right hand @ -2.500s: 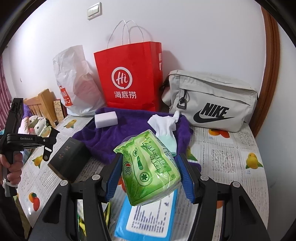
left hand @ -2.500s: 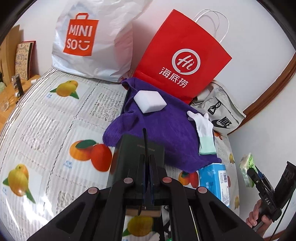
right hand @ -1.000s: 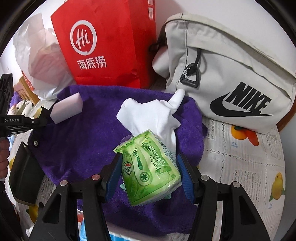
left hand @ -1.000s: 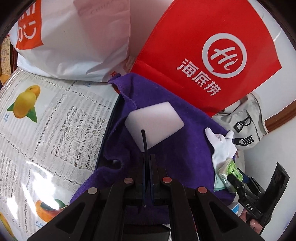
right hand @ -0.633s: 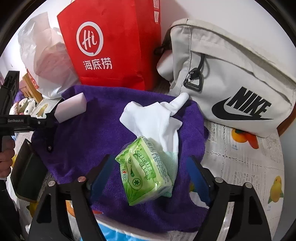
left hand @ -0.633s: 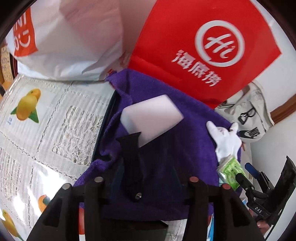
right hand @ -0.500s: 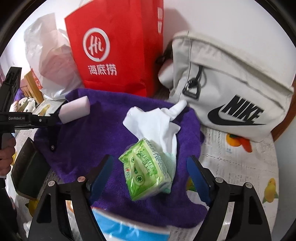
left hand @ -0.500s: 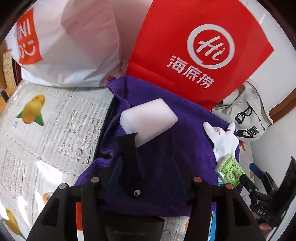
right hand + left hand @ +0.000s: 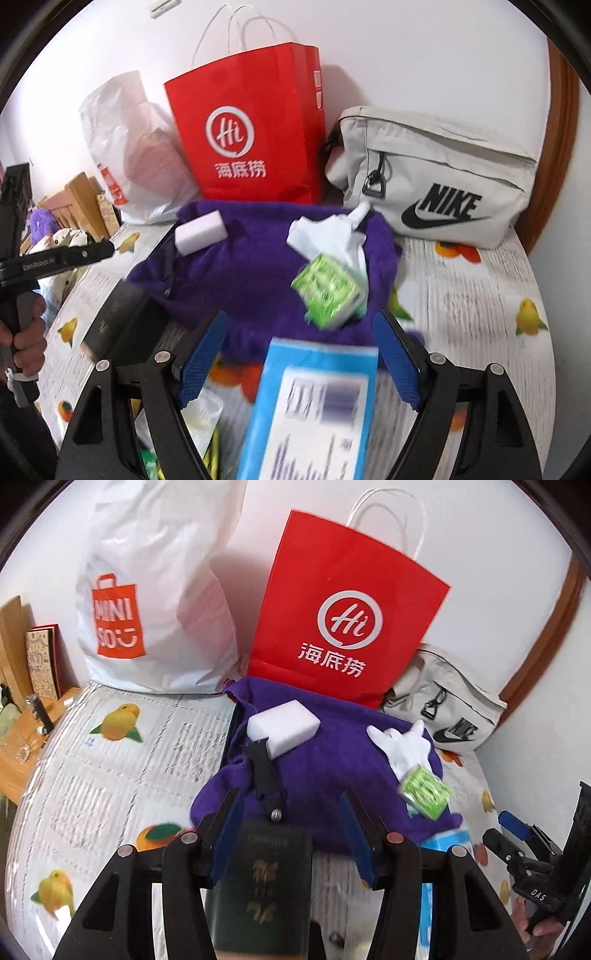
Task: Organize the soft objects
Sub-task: 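Release the wipe pack and strap onto the purple towel with both grippers, then grasp the clear plastic bag from the bed with the right gripper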
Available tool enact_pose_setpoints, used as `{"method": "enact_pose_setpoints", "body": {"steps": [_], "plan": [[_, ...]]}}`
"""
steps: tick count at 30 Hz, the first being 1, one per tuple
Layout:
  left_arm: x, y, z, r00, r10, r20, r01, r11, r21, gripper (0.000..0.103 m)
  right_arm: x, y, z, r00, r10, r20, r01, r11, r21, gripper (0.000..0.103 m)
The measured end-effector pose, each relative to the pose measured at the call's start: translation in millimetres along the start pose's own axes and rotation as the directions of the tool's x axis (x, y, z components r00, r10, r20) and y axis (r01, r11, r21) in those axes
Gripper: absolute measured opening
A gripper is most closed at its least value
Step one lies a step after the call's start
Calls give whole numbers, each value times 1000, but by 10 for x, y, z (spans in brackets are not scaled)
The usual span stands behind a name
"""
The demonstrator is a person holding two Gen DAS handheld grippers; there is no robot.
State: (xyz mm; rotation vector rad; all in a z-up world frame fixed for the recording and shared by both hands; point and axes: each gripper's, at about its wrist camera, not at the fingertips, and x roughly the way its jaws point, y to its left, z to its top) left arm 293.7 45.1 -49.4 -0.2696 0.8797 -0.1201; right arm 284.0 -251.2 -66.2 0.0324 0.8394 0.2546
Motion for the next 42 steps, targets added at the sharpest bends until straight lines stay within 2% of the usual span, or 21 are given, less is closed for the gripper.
{"method": "enact_pose_setpoints", "body": {"steps": [7,13,16,19,21,24,30,34,35,37,39,41,42], "plan": [[-318,113,-377,999,13,-34,-13,1000,11,52,-358,339,-413,1000,1,4,-1,1000,-23,81],[-454,275,-799,998,24,-66,-23,1000,12,52,-504,652,-846,998,56,-17,-57,998,-27,81],[-472,366,-967,996,25,-82,-24,1000,4,52,-438,803,-1008,996,70,-48,-71,997,-39,81],[-471,470,-1143,994,57,-95,-57,998,5,52,-302,1007,-1126,994,74,-83,-80,994,-73,81],[-464,564,-1262,991,81,-107,-82,997,0,57,-214,1117,-1159,994,61,-91,-70,993,-94,84],[-468,682,-1414,986,123,-110,-124,992,1,58,-55,1231,-1168,995,28,-101,-39,994,-106,88],[-430,916,-1599,982,112,-153,-118,992,-33,58,274,1286,-1104,991,-59,-118,49,995,-88,89],[-408,1002,-1666,981,101,-167,-111,993,-49,58,481,1291,-1073,985,-80,-150,72,996,-58,89],[-399,1009,-1674,980,100,-171,-110,993,-50,58,494,1318,-1068,987,-96,-133,86,993,-75,87],[-374,1032,-1693,980,94,-177,-105,993,-58,58,508,1357,-1056,988,-97,-116,85,991,-103,76],[-352,1039,-1689,980,89,-178,-102,993,-60,58,532,1386,-1055,990,-88,-108,73,988,-132,59],[-352,1035,-1684,981,86,-174,-97,994,-58,59,555,1402,-1063,989,-94,-112,75,984,-162,58],[-351,1030,-1680,982,80,-173,-92,994,-58,59,554,1405,-1064,990,-94,-107,75,982,-175,52]]}}
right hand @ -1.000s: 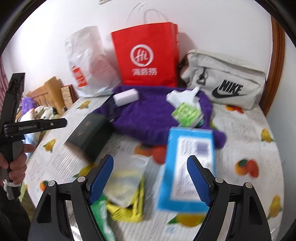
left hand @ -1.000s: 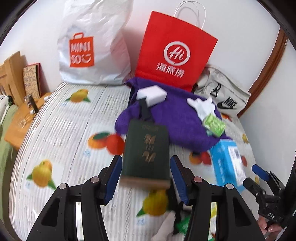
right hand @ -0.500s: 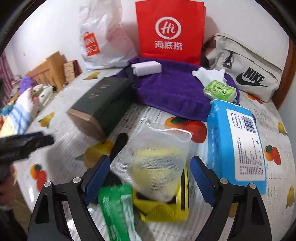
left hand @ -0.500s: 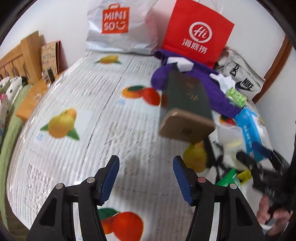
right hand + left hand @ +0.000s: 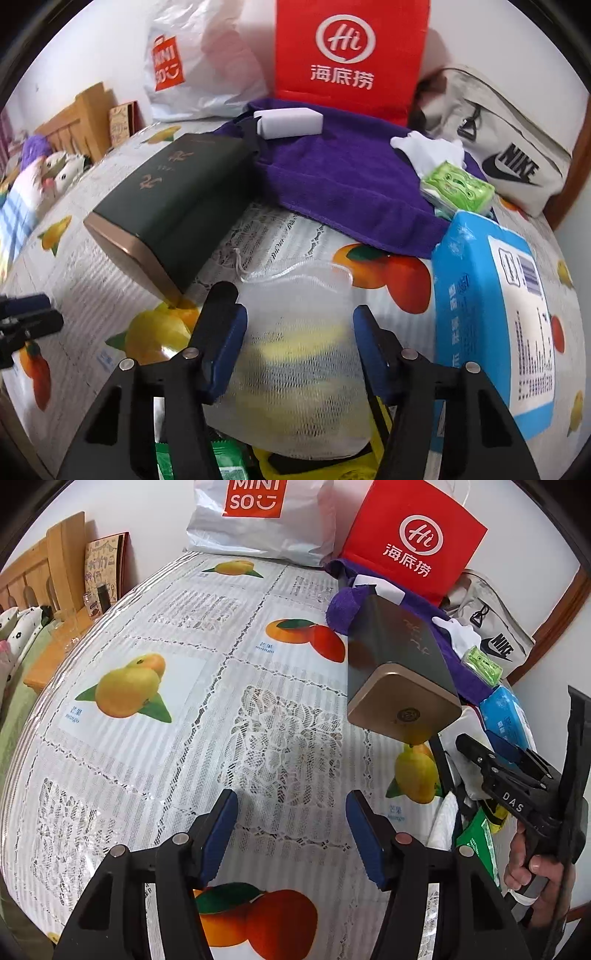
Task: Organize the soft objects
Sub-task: 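Grasp the clear plastic bag from the bed with the right gripper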
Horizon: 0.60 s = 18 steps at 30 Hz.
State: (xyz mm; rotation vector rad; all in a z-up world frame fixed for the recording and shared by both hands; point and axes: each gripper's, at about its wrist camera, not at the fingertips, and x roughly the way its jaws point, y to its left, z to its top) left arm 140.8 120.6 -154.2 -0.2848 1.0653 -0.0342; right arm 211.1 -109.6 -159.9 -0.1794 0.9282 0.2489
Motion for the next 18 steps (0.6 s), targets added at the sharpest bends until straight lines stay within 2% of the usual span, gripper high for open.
{"method": "enact_pose_setpoints", "body": {"steps": [1,2,3,5,6,9,14,18], "plan": [[3,-6,5,1000,-4,-1,4,1000,2,59,-13,-4,1,1000,-2,11,2,1000,-5,45],[8,-7,10,1000,-4,-2,4,1000,2,59,-28,-17,4,1000,3,21,-3,1000,-6,19],[11,-8,11,1000,-2,-3,2,1000,3,59,-30,-30,12,1000,19,19,-19,1000,-5,11],[15,-29,3,1000,0,-3,0,1000,9,59,-45,-78,31,996,86,16,-87,996,19,9],[16,-48,-5,1000,-4,-5,4,1000,15,59,-67,-95,39,994,108,26,-109,994,31,5],[16,-117,-41,1000,-20,-10,20,999,33,59,-179,-117,58,985,159,69,-162,986,46,5],[-3,-337,-153,997,-67,-23,69,992,108,59,-430,-173,105,976,166,142,-173,984,46,5],[-7,-587,-296,997,-68,-35,74,977,198,59,-664,-300,43,971,161,178,-173,983,54,5]]}}
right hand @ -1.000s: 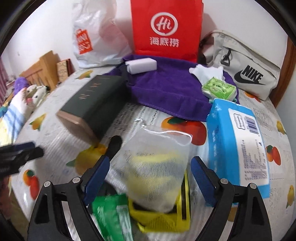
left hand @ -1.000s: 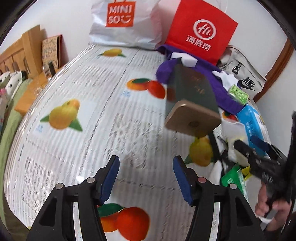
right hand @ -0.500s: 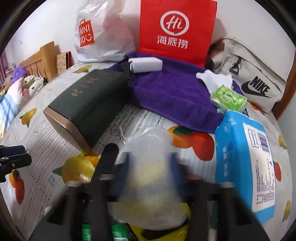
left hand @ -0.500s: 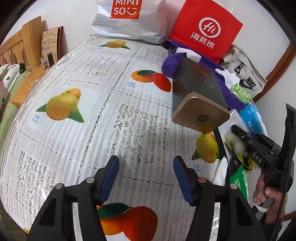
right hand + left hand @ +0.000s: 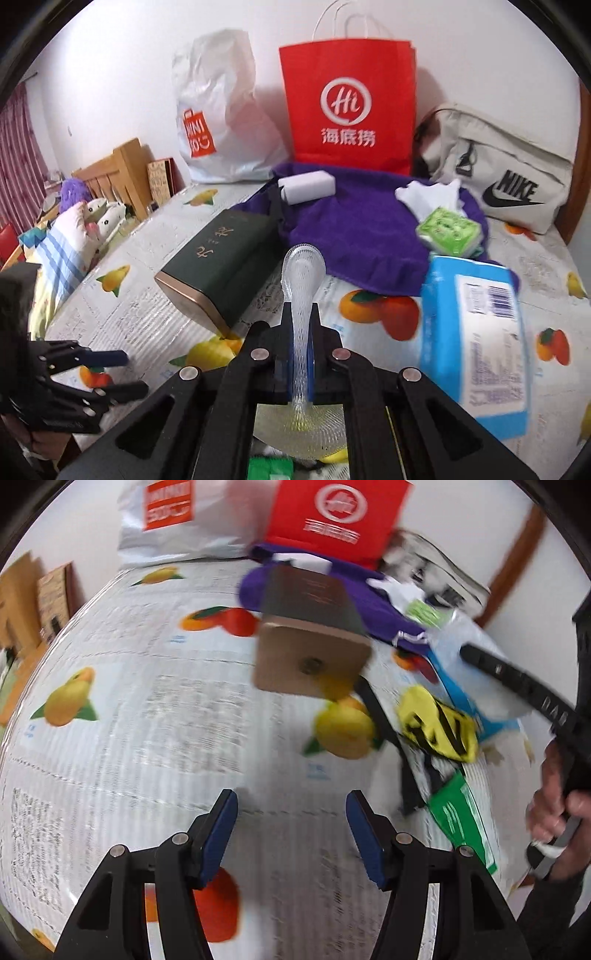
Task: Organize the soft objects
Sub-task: 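Grasp the clear plastic bag from the bed with the right gripper, then grasp the white rolled sock with the left gripper while the right gripper holds the bag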
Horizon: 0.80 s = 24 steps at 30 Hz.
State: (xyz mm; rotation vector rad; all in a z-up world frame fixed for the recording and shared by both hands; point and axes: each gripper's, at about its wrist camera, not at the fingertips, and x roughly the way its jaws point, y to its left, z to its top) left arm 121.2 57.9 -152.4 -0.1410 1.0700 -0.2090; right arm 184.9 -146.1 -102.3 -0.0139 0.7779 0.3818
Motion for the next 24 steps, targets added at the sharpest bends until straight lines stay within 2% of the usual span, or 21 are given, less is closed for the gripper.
{"method": "enact_pose_setpoints", "body": {"steps": [3,8,10,13,17,20,22,24], "plan": [[22,-125,-55,999,-33,-7,34,999,24,59,-209,-70,-90,1000,-17,16,17,1000,-4,5],[48,-283,-119,999,-40,-4,40,997,67,59,-510,-207,-330,999,-20,26,20,1000,10,5],[18,-312,-136,1000,-31,2,30,997,68,59,-622,-264,-454,1000,-21,23,21,999,25,5],[-15,-328,-154,998,-66,-2,66,996,56,59,-768,-304,-642,1000,-23,15,23,999,31,5],[13,-494,-174,997,-78,-13,79,992,103,59,-899,-361,-879,999,-45,0,45,998,35,5],[96,-593,-185,998,-54,-23,56,990,126,59,-908,-456,-1071,997,-71,-33,73,995,66,5],[123,-664,-207,1000,-27,0,27,987,160,59,-883,-530,-1165,995,-90,-51,94,992,86,5],[141,-728,-227,1000,20,19,-23,979,200,52,-868,-600,-1248,992,-105,-67,112,988,107,5]]}}
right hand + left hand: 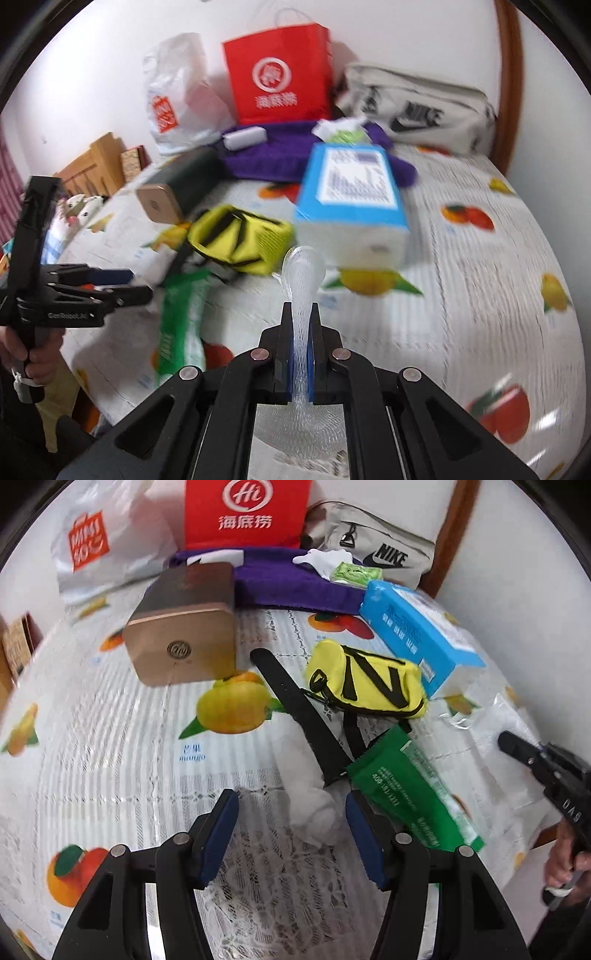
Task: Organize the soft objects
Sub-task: 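Grasp the white rolled sock with the left gripper while the right gripper holds the bag, then carry the sock and clear bag toward the purple towel with both grippers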
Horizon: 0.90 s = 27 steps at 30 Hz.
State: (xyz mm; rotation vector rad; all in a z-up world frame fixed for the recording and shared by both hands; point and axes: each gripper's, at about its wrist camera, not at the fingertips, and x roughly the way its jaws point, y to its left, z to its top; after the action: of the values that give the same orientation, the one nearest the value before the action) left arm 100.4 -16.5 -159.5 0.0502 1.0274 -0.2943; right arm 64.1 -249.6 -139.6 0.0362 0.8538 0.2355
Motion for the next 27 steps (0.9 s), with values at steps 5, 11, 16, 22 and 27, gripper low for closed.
{"method": "enact_pose_setpoints", "body": {"steps": [5,11,16,22,27], "plan": [[21,9,29,995,97,34,-97,995,16,30,87,-151,-98,1000,-23,-18,23,999,34,5],[-20,210,59,994,103,31,-101,993,-62,16,189,-243,-125,1000,-10,-29,11,998,61,5],[-74,344,35,994,107,11,-104,985,-136,16,215,-277,-116,999,-12,-39,15,997,74,5],[-235,460,72,990,136,25,-129,975,-179,16,157,-298,-61,999,-12,-31,14,996,88,5],[-393,534,143,987,152,51,-139,969,-202,16,124,-305,-15,1000,-5,-30,8,996,90,5]]}}
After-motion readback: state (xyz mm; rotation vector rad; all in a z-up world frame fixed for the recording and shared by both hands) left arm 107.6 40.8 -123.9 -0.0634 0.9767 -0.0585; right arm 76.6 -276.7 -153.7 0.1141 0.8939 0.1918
